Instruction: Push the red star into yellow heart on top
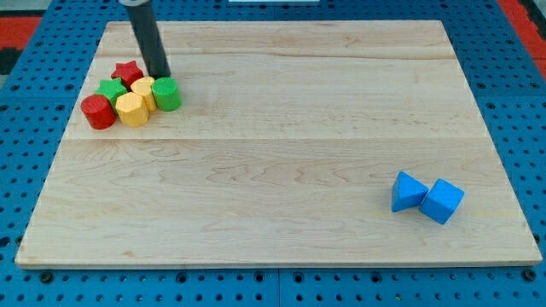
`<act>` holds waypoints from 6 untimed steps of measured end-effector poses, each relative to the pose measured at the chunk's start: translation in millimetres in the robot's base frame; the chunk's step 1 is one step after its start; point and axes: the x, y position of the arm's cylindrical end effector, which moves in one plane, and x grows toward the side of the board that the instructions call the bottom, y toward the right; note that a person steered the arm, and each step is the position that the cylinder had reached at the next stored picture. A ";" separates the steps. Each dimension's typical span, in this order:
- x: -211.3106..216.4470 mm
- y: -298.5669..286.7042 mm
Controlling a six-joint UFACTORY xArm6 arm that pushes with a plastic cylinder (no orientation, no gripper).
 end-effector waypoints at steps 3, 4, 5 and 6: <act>-38.3 -60.5; -44.9 -118.1; -36.3 -125.7; -4.4 -111.1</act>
